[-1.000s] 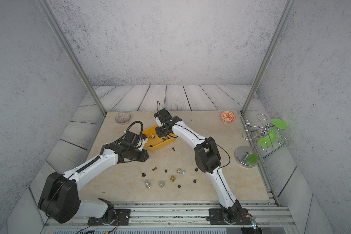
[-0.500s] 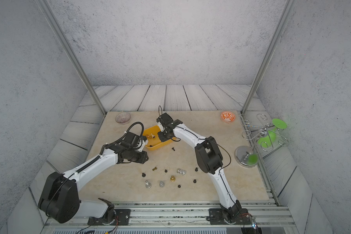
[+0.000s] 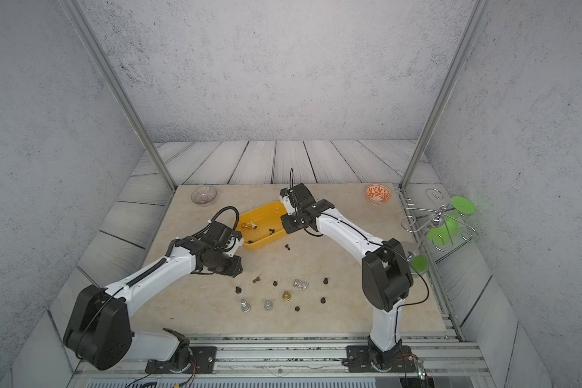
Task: Put the chess pieces into the storage box
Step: Place the chess piece in the storage box, then pick up the chess piece at the center of the board.
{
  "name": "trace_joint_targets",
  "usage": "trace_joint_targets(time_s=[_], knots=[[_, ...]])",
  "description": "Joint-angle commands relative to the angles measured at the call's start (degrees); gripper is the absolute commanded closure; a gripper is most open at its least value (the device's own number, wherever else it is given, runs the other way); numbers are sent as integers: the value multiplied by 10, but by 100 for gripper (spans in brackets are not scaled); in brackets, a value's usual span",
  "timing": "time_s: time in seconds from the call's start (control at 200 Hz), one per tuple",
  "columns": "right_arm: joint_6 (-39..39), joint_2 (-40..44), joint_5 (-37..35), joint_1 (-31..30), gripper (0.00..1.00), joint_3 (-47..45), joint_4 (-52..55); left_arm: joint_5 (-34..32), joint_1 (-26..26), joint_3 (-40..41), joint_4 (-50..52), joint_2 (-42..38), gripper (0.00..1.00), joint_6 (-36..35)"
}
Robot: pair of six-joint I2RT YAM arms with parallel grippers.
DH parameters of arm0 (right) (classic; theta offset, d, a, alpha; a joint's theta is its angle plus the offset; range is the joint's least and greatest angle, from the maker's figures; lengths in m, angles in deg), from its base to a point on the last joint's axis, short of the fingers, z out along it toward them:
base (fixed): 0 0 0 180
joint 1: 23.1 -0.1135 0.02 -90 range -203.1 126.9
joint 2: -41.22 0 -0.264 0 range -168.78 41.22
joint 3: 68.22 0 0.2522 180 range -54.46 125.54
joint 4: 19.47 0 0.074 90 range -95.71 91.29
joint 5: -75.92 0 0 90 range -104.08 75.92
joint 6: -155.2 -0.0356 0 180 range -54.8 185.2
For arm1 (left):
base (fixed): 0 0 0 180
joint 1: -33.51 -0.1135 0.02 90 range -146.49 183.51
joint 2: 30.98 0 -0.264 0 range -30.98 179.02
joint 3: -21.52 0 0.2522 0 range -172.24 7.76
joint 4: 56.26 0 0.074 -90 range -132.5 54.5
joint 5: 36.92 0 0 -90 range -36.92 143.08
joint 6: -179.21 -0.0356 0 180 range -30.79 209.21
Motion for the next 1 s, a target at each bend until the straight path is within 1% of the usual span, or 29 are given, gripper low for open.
trace_joint_targets(time_s=[0.0,0.21,0.395,0.721,0.996], knots=[[8,56,1,15,79,-47,-3,-17,5,6,27,-15,70,18],[2,112,11,41,79,-143,-13,-26,20,26,35,-13,70,39],[-1,139,17,53,79,-195,-18,-35,30,52,19,-12,70,73],[0,161,26,72,79,-233,-19,-40,42,96,-33,-12,70,116],[-1,164,28,79,79,-243,-21,-45,52,98,-46,11,71,118]])
